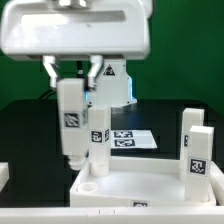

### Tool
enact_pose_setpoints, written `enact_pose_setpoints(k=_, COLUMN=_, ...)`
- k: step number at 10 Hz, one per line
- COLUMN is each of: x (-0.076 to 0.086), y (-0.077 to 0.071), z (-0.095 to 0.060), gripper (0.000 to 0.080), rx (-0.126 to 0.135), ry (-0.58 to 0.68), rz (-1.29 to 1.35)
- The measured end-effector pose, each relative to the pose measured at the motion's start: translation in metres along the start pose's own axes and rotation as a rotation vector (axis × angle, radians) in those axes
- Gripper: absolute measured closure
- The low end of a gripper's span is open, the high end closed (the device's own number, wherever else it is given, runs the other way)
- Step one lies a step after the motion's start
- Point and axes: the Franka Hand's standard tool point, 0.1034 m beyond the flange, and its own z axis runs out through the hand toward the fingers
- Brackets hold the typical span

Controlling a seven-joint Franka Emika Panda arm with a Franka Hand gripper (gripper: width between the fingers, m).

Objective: Assemble desk

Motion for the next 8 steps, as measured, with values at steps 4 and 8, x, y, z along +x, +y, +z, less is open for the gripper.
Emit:
enact_pose_setpoints(k=4, x=-0.012, y=-0.008, z=0.014, gripper=0.0512, rx=-0.007, ry=-0.012, rz=-0.021)
enact_pose_setpoints(k=8, x=-0.025, y=-0.009, z=0.024, gripper=0.0512, rx=-0.012, ry=-0.036, rz=-0.029)
